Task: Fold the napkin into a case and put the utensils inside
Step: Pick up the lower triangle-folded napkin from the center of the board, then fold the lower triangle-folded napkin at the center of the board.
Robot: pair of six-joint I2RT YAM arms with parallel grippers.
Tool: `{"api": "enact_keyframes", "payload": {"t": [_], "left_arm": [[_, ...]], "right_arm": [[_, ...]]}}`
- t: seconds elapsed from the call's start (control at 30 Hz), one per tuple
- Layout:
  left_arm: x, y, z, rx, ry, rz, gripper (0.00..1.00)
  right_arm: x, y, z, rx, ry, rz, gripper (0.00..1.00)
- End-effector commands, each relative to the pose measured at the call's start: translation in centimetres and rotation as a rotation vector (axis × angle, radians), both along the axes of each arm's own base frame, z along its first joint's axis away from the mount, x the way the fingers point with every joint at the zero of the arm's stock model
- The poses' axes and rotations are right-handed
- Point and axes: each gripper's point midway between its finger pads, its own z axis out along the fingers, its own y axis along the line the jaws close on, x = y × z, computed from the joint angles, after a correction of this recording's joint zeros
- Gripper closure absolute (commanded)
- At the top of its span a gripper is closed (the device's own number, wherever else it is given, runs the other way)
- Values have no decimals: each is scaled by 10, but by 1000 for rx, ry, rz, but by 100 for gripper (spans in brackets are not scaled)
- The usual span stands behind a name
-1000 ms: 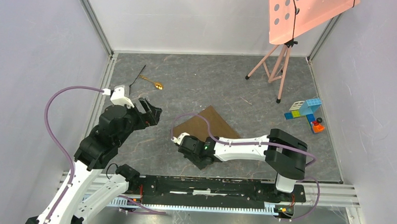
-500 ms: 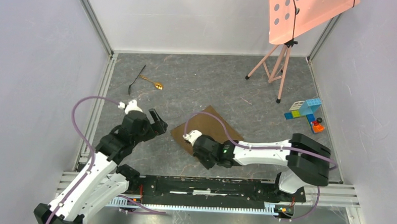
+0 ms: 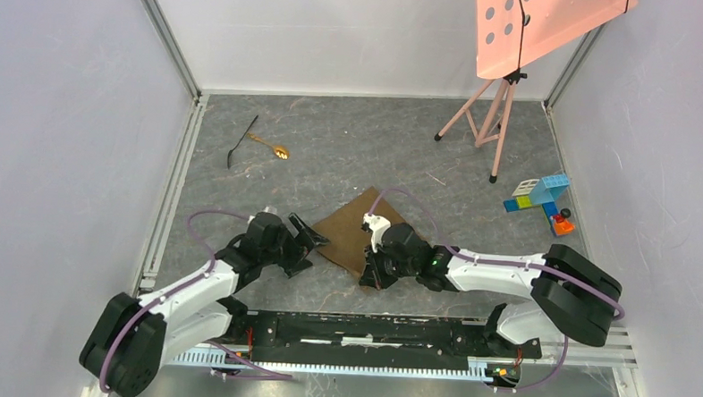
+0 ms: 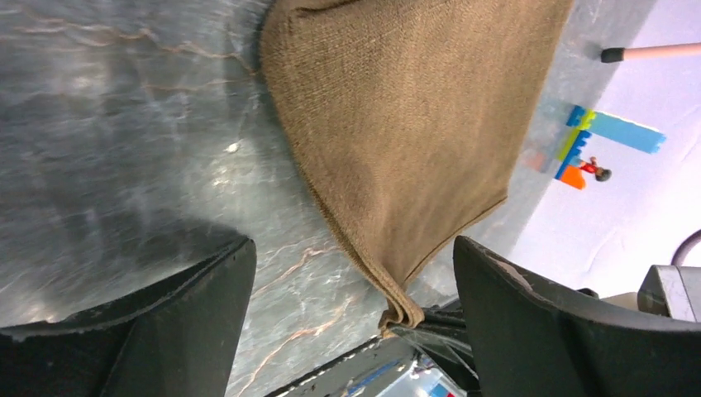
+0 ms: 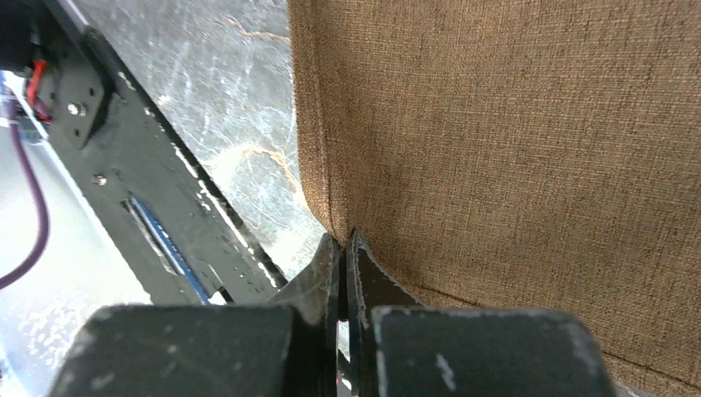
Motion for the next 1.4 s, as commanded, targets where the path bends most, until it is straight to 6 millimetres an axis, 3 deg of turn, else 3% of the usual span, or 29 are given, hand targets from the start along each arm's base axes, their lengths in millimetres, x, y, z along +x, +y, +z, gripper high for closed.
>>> {"api": "enact_keyframes", "payload": {"t": [0.0,0.07,0.27,0.37,0.63,0.83,1.07,1.23,1.37], "left_arm": [[11,-31,17,-209,-2,-7,11],[13,-36,14,-219,12,-21,25],[20,-38,10,-210,7,-11,43],[24,-36,11,-178,-7,-15,58],[37,-33,30,-66,-51,-40,97],[48,-38,41,56,19,-25,98],[57,-44,34,280,211,12,98],[66,-65,26,382,264,-26,98],[71,-80,18,459,286,-68,98]], "right_arm": [[5,17,32,165,-5,-10,100],[6,16,32,175,0,-19,100],[4,14,29,182,10,-21,100],[4,12,27,182,13,-20,100],[-8,11,24,218,59,31,100],[-11,8,26,287,126,49,100],[-12,-3,20,341,185,44,100],[1,-23,3,279,149,13,100],[15,-35,-6,199,76,11,92]]}}
